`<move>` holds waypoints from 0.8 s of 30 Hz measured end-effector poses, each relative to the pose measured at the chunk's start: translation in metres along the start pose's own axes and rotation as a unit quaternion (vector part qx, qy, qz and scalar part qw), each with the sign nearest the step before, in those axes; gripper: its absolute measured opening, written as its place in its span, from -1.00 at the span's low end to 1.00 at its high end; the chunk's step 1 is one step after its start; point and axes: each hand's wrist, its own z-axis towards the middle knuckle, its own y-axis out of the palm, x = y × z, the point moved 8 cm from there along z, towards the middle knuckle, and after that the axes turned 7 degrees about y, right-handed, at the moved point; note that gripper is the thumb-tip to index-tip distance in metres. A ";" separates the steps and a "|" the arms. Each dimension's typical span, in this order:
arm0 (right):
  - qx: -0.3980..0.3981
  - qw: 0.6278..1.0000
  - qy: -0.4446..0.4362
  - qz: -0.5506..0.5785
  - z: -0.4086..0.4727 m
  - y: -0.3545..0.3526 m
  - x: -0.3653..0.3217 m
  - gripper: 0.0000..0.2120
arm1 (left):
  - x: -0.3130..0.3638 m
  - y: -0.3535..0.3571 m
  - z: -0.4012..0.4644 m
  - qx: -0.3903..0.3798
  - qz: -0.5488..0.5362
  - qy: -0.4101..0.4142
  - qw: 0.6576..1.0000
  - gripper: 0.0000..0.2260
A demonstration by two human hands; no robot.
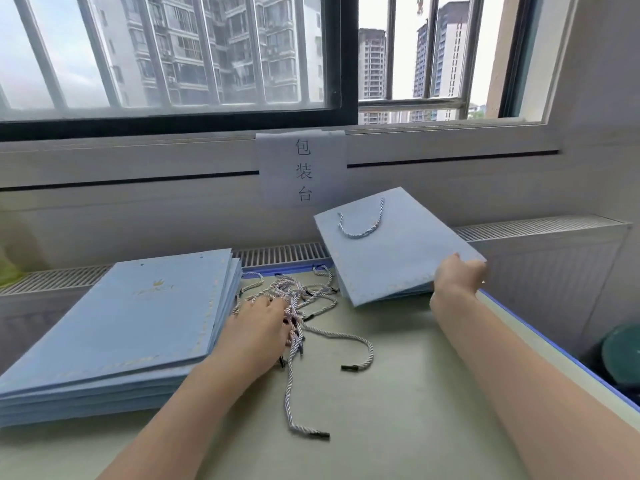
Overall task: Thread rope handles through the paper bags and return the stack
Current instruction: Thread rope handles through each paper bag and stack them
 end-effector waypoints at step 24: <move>-0.291 0.587 -0.396 -0.643 -0.118 0.069 0.030 -0.61 | -0.006 -0.008 -0.001 0.047 -0.066 -0.038 0.996 -0.88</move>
